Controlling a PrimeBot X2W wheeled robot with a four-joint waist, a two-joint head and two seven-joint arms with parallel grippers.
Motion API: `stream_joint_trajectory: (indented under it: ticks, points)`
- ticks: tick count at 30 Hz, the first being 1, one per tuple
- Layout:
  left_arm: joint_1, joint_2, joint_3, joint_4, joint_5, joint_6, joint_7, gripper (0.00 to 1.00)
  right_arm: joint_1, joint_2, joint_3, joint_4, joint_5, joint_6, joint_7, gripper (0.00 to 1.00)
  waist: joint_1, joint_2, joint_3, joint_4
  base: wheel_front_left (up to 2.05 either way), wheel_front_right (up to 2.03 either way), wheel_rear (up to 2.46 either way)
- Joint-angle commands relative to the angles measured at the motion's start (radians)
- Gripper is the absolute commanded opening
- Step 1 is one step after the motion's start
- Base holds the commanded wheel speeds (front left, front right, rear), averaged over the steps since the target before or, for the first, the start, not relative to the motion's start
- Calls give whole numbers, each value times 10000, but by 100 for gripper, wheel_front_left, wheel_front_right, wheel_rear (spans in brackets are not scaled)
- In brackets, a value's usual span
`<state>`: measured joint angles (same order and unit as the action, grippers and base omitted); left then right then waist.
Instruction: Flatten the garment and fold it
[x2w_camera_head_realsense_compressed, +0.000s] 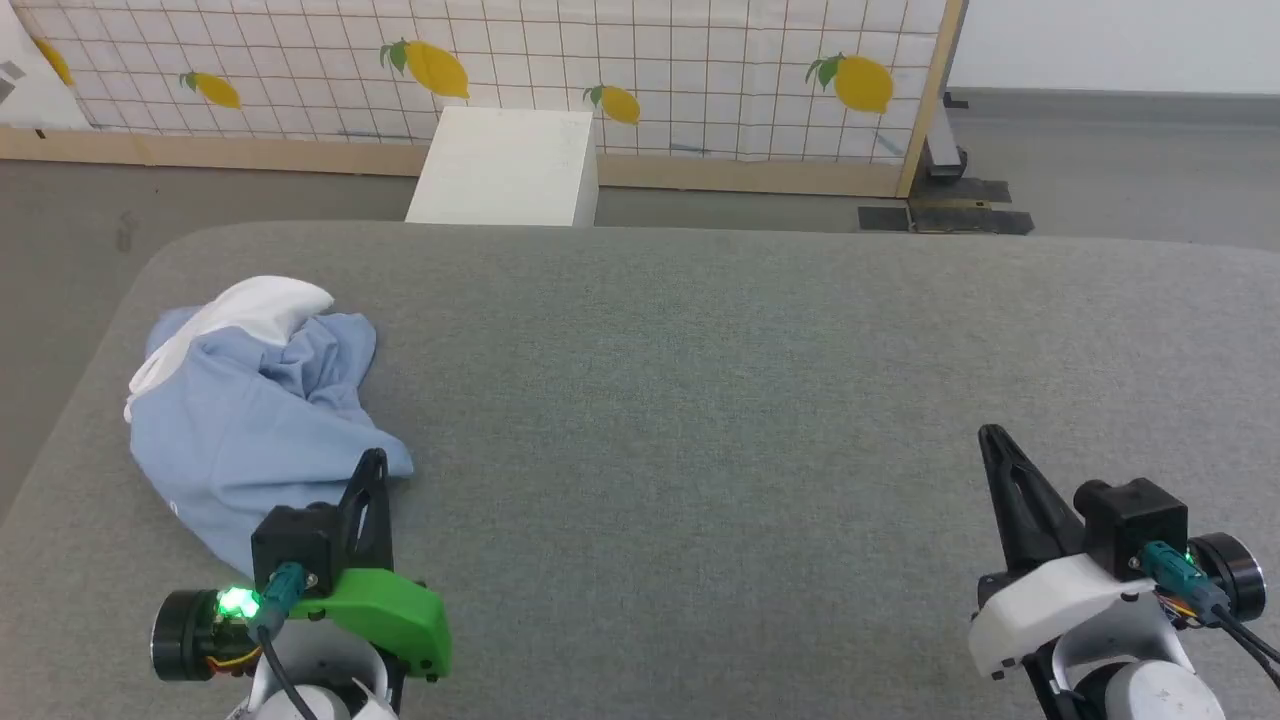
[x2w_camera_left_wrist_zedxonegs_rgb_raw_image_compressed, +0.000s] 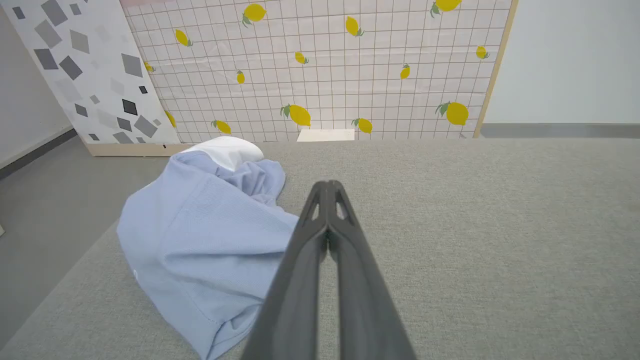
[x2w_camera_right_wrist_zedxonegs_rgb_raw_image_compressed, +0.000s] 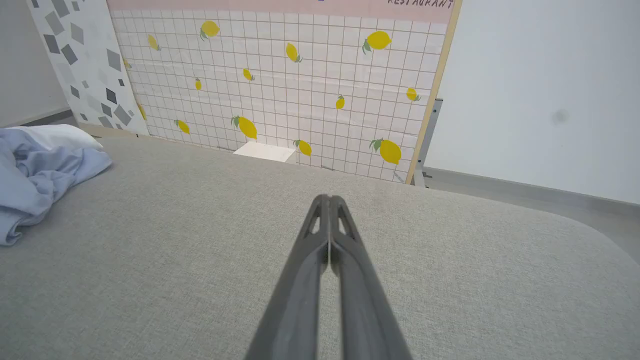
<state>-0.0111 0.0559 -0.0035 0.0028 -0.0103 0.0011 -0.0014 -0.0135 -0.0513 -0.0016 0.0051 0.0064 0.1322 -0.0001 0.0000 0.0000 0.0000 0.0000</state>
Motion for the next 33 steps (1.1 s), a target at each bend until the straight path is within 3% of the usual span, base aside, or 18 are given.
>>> stream_joint_trajectory:
  ticks: [1,29,30,33]
  points:
    - [111,-57,35,-28,103,-11,14,0,135,11,16,-51,-64,-15,1,0,0,0,0,0,0,0,0]
    - [111,-57,35,-28,103,-11,14,0,135,11,16,-51,-64,-15,1,0,0,0,0,0,0,0,0]
    - [-2,2,-4,0,-4,0,0,100,-1,0,-2,4,5,0,0,100,0,0,0,0,0,0,0]
    - [-1,1,-34,17,-26,8,-21,100,16,0,-8,20,43,0,-24,100,0,0,1,-1,0,0,0]
